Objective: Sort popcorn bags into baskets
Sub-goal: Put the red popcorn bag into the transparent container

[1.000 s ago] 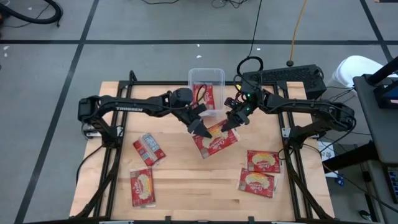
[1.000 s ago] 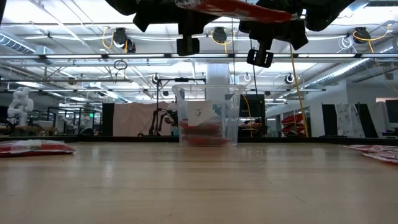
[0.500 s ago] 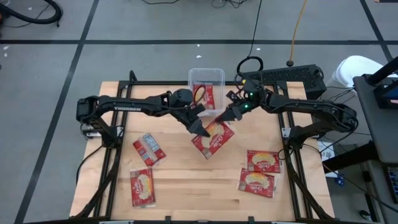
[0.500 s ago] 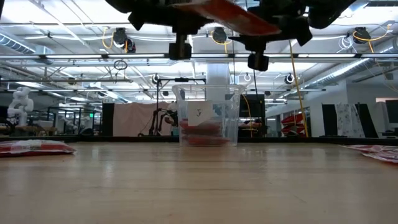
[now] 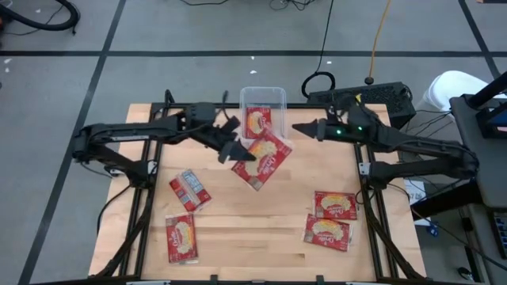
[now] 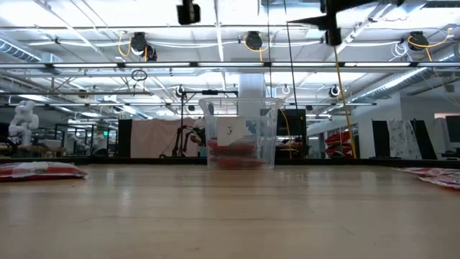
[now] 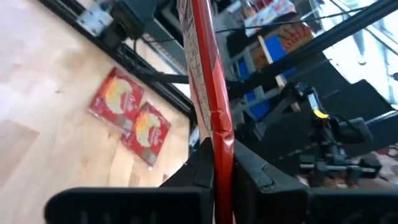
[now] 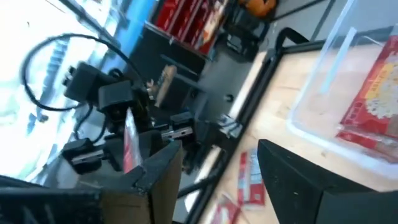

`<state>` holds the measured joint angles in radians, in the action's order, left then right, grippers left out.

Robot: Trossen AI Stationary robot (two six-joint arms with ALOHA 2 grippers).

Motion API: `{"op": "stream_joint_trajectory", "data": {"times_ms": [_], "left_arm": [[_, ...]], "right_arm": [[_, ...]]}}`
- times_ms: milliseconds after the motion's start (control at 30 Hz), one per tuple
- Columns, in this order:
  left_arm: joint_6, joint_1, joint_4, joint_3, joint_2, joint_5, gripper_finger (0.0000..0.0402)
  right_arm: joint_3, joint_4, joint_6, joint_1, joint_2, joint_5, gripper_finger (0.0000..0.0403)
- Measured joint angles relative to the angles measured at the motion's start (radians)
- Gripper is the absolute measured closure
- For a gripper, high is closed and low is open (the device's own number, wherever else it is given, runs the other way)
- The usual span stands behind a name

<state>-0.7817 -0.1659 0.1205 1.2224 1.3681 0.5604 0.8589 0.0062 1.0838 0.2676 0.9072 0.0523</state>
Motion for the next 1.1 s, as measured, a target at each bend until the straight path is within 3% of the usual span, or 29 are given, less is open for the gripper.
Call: {"op": "stream_joint_trajectory", "data": {"times_ms": [267,433,633,900,1100], "left_arm": [[0.041,0.057,0.042,0.0,-0.099,-0.229,0.0382],[0.025,0.111,0.015,0.0,-0.113,-0.34,0.0364],[-0.003,0.177,-0.03,-0.001,-0.106,-0.472,0.0385],[-0.083,0.233,-0.11,0.001,-0.065,-0.577,0.036],[-0.111,0.265,-0.168,-0.001,-0.025,-0.621,0.0382]], "right_arm": [[0.0,0.019,0.053,-0.288,-0.021,-0.311,0.0199],[0.0,0.133,0.069,-0.429,0.074,-0.441,0.0199],[-0.001,0.335,0.064,-0.522,0.22,-0.564,0.0199],[0.0,0.527,-0.006,-0.562,0.28,-0.623,0.0199],[-0.001,0.524,-0.032,-0.591,0.271,-0.655,0.0199]]}}
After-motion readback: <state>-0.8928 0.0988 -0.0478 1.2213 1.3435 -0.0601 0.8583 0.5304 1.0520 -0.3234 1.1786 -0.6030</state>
